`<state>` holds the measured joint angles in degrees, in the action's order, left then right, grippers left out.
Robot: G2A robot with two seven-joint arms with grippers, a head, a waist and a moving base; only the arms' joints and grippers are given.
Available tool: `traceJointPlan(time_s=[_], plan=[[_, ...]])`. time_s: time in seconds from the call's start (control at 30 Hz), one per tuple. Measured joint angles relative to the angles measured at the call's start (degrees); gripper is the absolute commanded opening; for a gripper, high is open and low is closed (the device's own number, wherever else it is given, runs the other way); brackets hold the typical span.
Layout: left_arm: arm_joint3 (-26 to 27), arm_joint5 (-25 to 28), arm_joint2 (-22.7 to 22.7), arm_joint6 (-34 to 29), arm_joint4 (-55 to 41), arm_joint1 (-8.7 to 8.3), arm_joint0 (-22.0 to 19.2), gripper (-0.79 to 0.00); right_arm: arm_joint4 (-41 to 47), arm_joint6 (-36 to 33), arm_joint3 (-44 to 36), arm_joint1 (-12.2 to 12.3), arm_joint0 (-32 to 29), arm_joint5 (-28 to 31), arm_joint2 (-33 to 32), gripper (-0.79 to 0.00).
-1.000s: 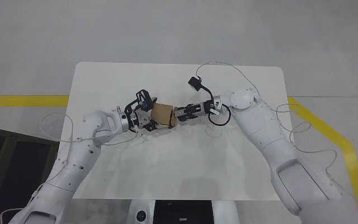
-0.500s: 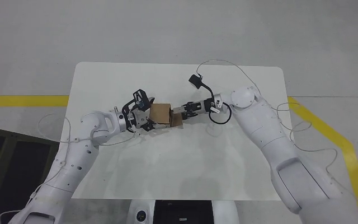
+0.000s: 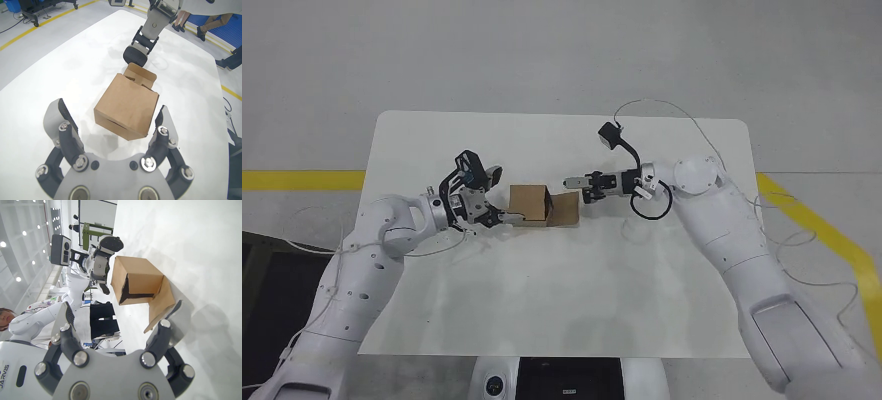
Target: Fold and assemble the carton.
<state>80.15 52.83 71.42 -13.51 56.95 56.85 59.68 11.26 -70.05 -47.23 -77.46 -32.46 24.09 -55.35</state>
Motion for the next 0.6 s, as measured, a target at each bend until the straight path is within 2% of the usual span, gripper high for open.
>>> traceJointPlan(time_s=[0.17, 0.3, 0.6], plan=[[-0.6, 5.1, 0.8, -1.5, -0.7, -0.64, -1.0, 0.0, 0.7, 0.3, -5.8, 1.8, -3.1, -1.8, -4.0, 0.0], [0.0, 5.2, -0.2, -2.2, -1.5, -0.93, -1.2, 0.0, 1.7, 0.0, -10.2, 2.7, -5.3, -3.8, -6.1, 0.0], [-0.1, 5.2, -0.1, -2.2, -1.5, -0.92, -1.2, 0.0, 1.7, 0.0, -9.9, 2.7, -5.2, -3.7, -6.1, 0.0]])
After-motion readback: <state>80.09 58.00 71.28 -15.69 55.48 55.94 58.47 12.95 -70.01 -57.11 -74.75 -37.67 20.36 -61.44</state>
